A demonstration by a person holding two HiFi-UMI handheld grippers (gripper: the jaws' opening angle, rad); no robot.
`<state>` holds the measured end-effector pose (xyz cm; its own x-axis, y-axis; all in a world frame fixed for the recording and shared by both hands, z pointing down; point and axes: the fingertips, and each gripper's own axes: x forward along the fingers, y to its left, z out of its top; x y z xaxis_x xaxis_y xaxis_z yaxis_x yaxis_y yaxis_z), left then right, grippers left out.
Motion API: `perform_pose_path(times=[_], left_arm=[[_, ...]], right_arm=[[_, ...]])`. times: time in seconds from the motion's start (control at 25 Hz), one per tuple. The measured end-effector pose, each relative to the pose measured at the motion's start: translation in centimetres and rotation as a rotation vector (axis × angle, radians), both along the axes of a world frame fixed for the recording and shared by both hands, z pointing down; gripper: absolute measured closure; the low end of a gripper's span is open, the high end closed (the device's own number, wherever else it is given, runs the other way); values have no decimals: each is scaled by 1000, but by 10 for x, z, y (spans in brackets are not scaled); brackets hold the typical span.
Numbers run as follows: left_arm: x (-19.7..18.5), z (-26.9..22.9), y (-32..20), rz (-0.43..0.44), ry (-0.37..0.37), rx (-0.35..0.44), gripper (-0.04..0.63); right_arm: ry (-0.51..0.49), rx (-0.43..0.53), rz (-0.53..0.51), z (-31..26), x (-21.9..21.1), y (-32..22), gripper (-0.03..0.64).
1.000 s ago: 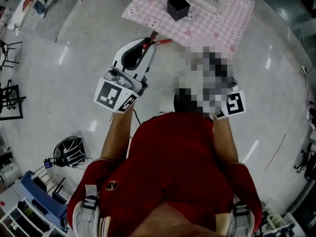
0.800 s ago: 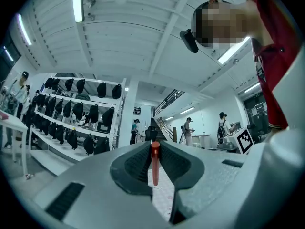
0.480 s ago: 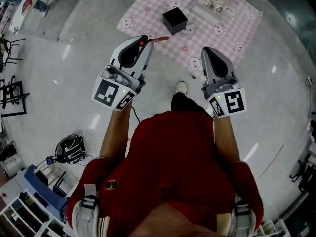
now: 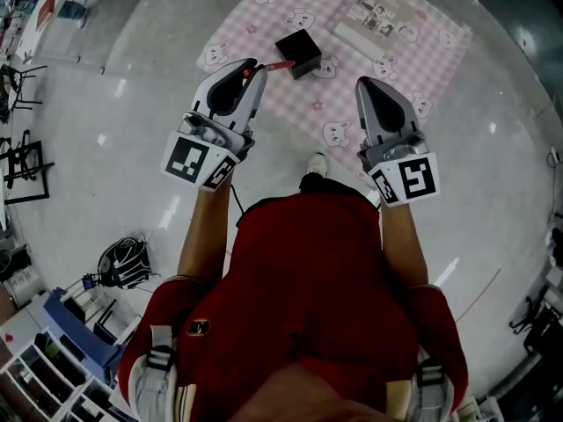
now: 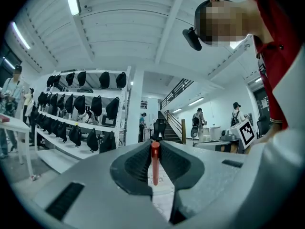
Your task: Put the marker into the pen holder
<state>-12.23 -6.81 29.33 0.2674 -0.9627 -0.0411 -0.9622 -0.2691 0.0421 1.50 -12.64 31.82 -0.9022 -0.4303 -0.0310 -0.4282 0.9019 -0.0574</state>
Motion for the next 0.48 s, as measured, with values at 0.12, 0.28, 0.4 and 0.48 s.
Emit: perform_pose_path(times=[0.12, 0.28, 0.4, 0.48], left_arm=[[2, 5, -15, -11, -10, -17, 537], [4, 13, -30, -21, -25, -43, 537], [6, 18, -37, -22, -38, -65, 537], [6, 21, -39, -22, -50, -80, 537]], right_arm=[[-3, 0, -12, 1, 2, -14, 618], [-6, 0, -33, 1, 3, -28, 620], [-8, 1, -36, 1, 5, -35, 618], [-13, -4, -36, 2, 6, -37, 618]])
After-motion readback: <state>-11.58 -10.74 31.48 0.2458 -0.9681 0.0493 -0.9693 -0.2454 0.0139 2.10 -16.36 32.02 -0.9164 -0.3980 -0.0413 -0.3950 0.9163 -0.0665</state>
